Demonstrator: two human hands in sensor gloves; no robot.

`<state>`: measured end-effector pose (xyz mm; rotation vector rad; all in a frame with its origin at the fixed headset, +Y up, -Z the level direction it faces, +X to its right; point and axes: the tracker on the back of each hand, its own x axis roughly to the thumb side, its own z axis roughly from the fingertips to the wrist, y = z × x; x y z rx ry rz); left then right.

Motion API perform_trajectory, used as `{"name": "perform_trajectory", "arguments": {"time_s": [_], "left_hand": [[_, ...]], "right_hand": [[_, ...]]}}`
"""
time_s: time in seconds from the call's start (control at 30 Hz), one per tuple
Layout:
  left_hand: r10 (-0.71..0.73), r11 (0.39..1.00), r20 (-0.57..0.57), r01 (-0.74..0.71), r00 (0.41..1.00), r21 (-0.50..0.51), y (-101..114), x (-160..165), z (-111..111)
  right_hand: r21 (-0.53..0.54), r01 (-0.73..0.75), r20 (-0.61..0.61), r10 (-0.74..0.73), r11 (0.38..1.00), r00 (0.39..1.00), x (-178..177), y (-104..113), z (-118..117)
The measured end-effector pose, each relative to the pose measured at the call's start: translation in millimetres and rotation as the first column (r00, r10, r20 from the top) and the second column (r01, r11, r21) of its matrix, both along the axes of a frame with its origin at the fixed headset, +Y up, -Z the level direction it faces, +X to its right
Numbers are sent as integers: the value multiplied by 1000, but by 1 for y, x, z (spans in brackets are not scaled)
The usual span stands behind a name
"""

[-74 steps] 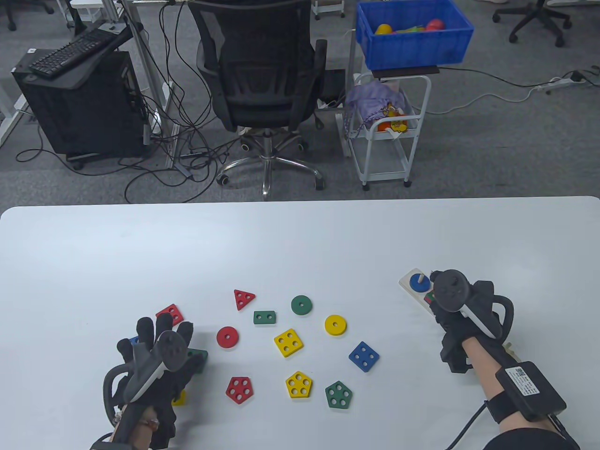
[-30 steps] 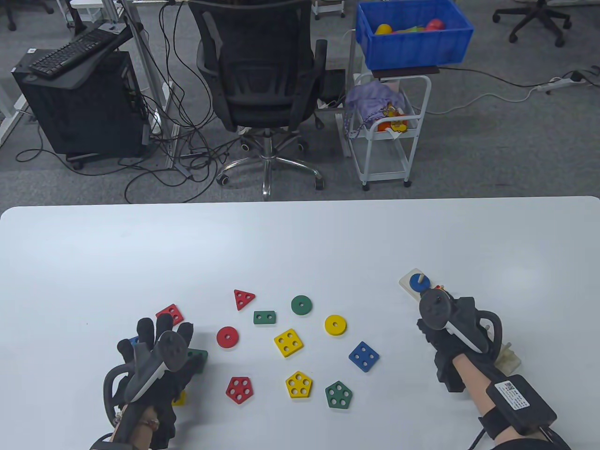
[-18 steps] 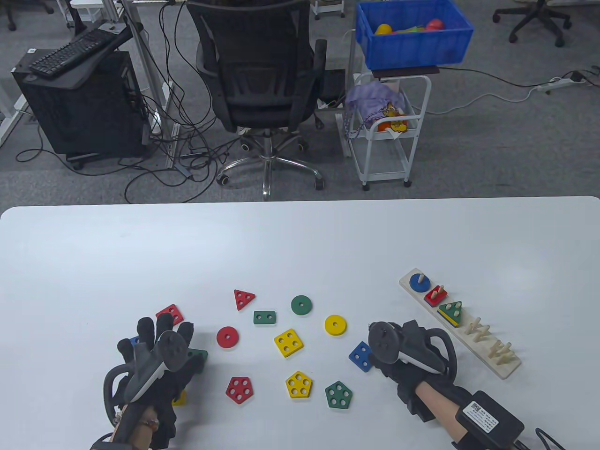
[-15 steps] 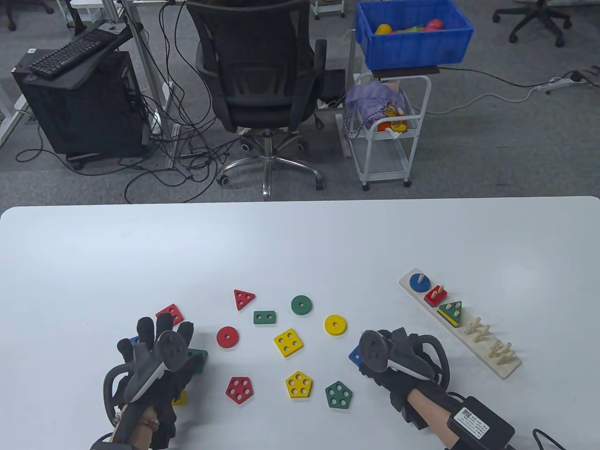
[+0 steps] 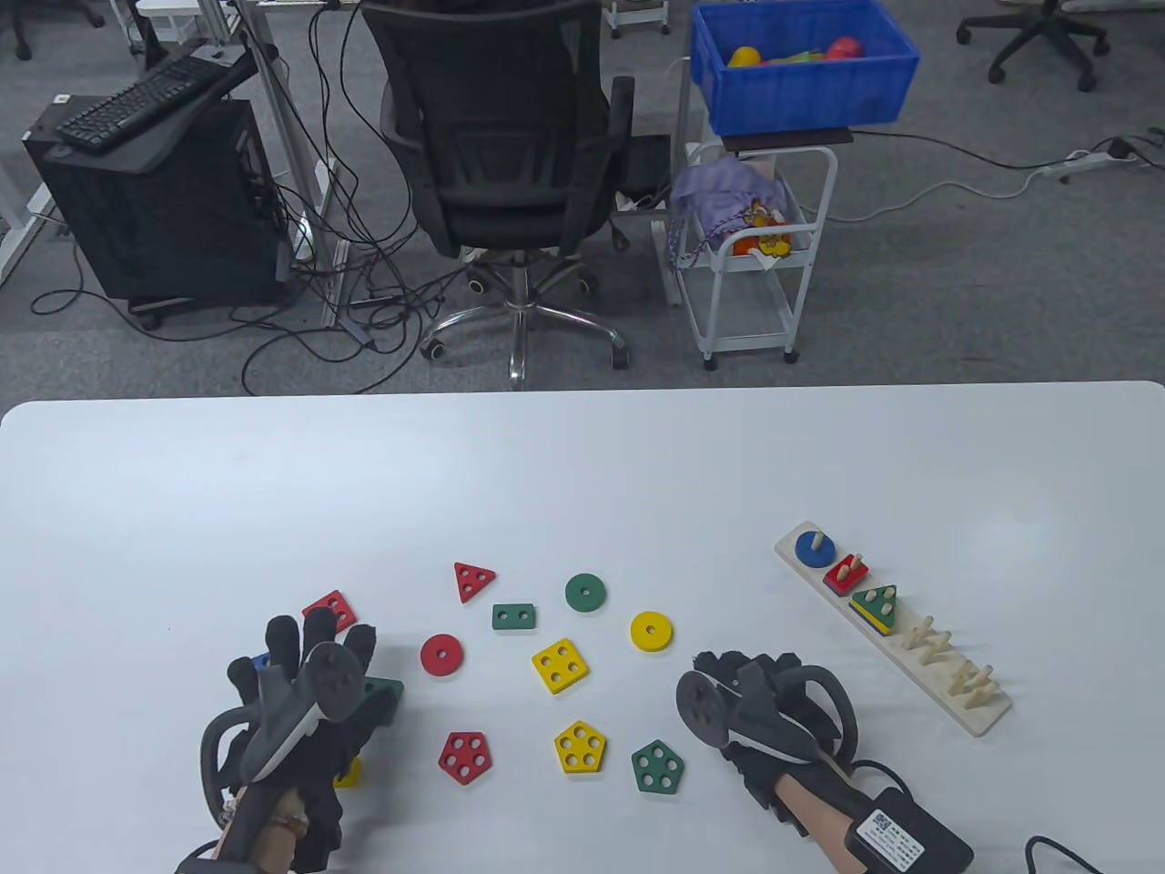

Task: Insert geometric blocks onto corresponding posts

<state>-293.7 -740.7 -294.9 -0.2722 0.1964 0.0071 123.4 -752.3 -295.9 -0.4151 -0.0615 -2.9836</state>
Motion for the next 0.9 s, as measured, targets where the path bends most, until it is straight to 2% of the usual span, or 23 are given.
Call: {"name": "perform_trajectory", "arguments": {"time_s": [0.23,0.33,0.53,0.73,0.9], "left_hand": [[5,1000,5,-5,1000,3,0,1,0],[4,1000,5,-4,1000,3,0,1,0],[0,1000,1,0,1000,1,0,1,0],[-6,1000,1,6,1000,-3,0,1,0],[-7,1000,-1,7,1000,-4,0,1,0]], "right_hand": [[67,174,39,-177,983,984,39,28,-7],[88,190,64,-196,978,979,61,38,-8],[187,214,231,-255,959,939,118,57,-10],[254,195,414,-289,947,863,163,59,-8],[255,148,533,-267,955,803,183,50,-10]]}}
